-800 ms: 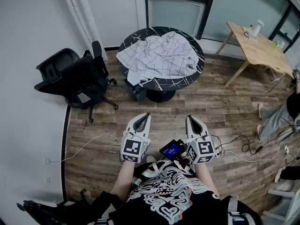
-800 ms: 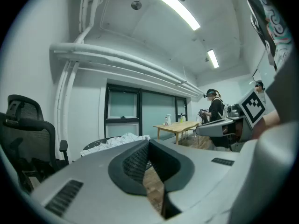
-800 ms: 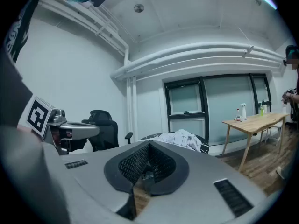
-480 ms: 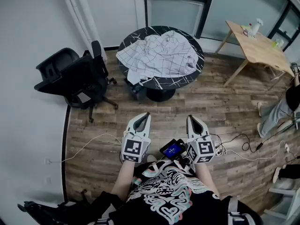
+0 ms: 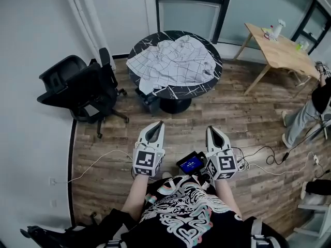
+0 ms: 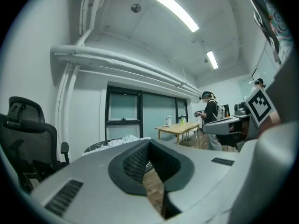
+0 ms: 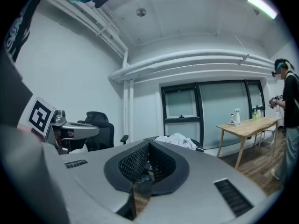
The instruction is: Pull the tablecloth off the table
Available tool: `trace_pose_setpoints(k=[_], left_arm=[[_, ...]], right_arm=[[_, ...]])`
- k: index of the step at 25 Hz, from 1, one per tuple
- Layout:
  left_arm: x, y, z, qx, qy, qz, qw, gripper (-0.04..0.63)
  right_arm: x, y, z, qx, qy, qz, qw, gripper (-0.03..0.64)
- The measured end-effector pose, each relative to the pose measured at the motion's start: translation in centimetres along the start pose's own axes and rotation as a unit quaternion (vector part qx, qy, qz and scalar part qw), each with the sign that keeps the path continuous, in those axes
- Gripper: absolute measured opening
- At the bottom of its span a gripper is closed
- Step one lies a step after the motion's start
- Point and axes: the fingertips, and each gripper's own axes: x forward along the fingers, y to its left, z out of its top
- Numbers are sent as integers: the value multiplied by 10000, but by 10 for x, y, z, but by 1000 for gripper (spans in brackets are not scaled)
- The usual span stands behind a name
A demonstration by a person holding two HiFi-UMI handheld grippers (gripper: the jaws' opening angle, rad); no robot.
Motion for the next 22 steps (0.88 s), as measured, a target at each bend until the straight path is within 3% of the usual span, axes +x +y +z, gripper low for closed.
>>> trace_pose_setpoints(k=[11, 19, 22], left_arm=[[21, 4, -2, -18, 20, -42, 10000, 3], [59, 36, -5, -57, 105, 147, 9998, 3], [78, 49, -6, 119, 198, 181, 9996, 3]], right_arm=[[15, -9, -6, 61, 23, -46, 10000, 32], [62, -34, -11, 186, 79, -23, 9998, 32], [87, -35, -13, 254, 94, 132, 9995, 32]])
